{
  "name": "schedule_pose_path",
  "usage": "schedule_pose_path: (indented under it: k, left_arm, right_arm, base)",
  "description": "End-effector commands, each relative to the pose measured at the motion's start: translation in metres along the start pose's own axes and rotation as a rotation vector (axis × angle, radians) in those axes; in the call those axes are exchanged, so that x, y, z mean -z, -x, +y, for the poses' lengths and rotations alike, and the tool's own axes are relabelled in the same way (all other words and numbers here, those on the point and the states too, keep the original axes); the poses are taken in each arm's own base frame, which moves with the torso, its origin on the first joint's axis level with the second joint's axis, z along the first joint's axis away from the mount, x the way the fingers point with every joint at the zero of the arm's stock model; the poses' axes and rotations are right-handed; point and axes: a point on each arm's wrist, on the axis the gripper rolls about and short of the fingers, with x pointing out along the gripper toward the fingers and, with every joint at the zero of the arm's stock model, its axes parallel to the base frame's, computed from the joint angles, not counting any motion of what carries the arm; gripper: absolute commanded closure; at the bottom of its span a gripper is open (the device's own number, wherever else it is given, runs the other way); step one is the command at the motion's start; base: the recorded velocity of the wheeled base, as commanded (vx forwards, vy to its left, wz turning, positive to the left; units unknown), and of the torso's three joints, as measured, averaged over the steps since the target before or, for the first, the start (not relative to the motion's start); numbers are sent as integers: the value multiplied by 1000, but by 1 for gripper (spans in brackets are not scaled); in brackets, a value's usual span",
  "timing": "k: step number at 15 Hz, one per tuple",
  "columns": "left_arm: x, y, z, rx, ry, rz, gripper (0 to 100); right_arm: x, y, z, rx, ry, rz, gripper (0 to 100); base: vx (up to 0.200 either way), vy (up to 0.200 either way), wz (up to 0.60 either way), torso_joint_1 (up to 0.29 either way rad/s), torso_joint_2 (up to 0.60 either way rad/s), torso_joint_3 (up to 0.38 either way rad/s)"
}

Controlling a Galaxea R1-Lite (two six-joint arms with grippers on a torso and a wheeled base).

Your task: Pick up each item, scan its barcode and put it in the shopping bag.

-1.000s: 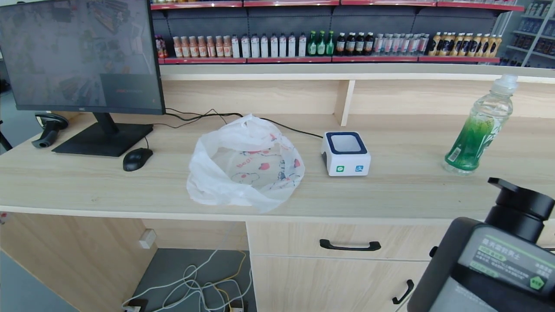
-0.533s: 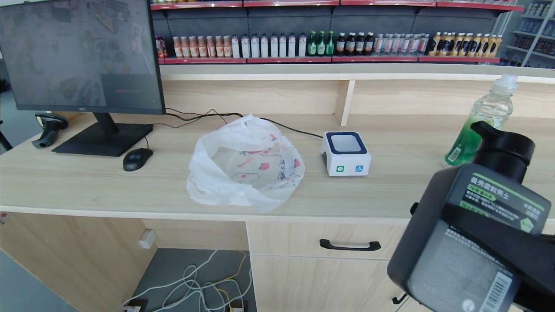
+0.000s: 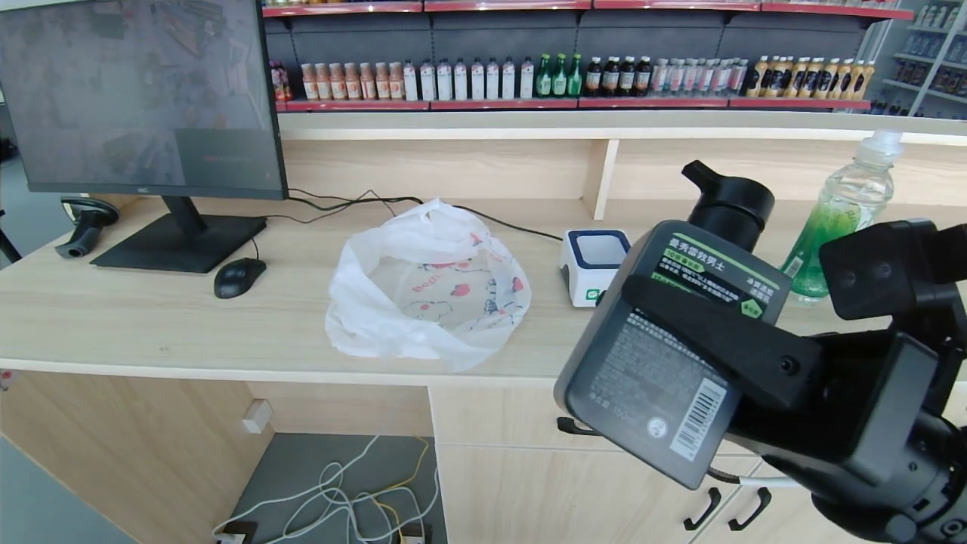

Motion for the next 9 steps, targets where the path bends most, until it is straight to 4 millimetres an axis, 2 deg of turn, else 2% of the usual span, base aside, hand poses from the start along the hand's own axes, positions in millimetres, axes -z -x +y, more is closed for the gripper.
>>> schedule_pose_path:
  k: [1,9]
  left_arm:
    - [0,0,0,0,0,-1,0]
    - [0,0,0,0,0,-1,0]
  right_arm:
    - [2,-12,-5,-16,-2,18,100]
    - [7,-13,2,-57,8,49,100]
  base:
    - [0,0,0,0,0,0]
    - [0,0,0,0,0,0]
